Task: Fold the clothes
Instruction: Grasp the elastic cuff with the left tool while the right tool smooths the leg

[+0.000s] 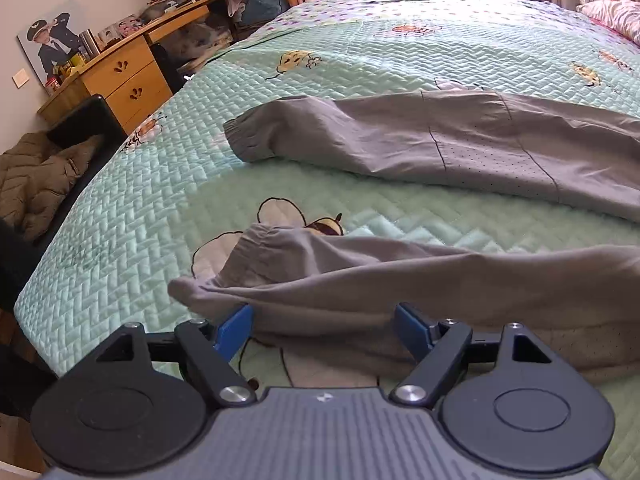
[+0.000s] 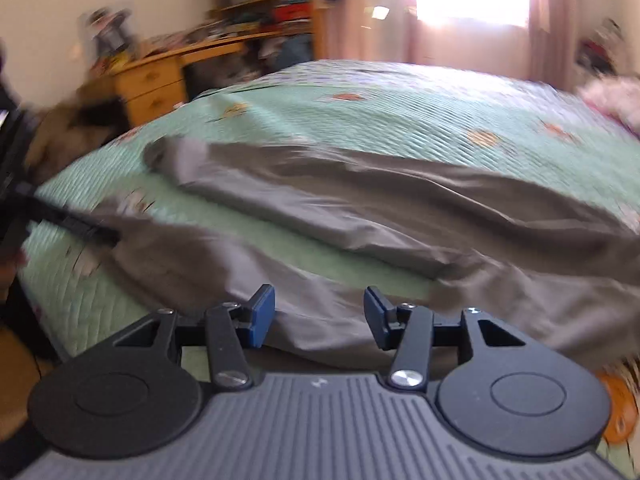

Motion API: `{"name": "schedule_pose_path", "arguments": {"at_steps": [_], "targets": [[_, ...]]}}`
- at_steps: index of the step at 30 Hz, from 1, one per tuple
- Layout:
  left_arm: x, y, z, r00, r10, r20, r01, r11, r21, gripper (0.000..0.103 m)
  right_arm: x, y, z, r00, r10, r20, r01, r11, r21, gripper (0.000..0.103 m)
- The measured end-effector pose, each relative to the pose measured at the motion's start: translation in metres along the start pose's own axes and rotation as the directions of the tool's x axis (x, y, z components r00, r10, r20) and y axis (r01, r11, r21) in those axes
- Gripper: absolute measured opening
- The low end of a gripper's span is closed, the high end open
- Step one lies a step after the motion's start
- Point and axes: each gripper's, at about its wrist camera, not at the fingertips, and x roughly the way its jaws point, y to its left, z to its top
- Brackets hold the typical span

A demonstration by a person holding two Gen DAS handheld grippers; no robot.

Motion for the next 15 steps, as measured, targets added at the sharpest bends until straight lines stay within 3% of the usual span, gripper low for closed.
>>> {"name": "schedule_pose_path", "arguments": {"at_steps": [6,8,9,10,11,15], "targets": [[0.022,-0.001,0.008,1.000,-0.011,-0.020,0.011,1.000,-0.014,0.074,0.045,0.035,0.007,0.998,0.011,-0.067,-0.023,0.982,-0.186,0.057],[0.025,0.001,0.011,1.000,-0.018,-0.016,0.018,1.000,-0.014,0.062,0.054,0.039,0.011,0.997,0.035,-0.071,-0.048,0.982,-0.182,0.057],[0.027,0.003,0.013,1.000,-0.021,-0.016,0.020,1.000,-0.018,0.047,0.057,0.041,0.013,0.996,0.051,-0.071,-0.063,0.983,-0.174,0.057],[0.030,0.005,0.015,1.000,-0.020,-0.022,0.019,1.000,-0.023,0.025,0.060,0.043,0.015,0.995,0.064,-0.070,-0.076,0.982,-0.171,0.057],[0.032,0.008,0.016,0.999,-0.018,-0.030,0.017,0.999,-0.027,0.016,0.063,0.047,0.018,0.995,0.074,-0.069,-0.085,0.981,-0.175,0.057],[0.038,0.017,0.020,0.999,-0.038,-0.030,0.036,0.999,-0.036,0.007,0.072,0.061,0.027,0.992,0.113,-0.063,-0.123,0.972,-0.199,0.057]]}}
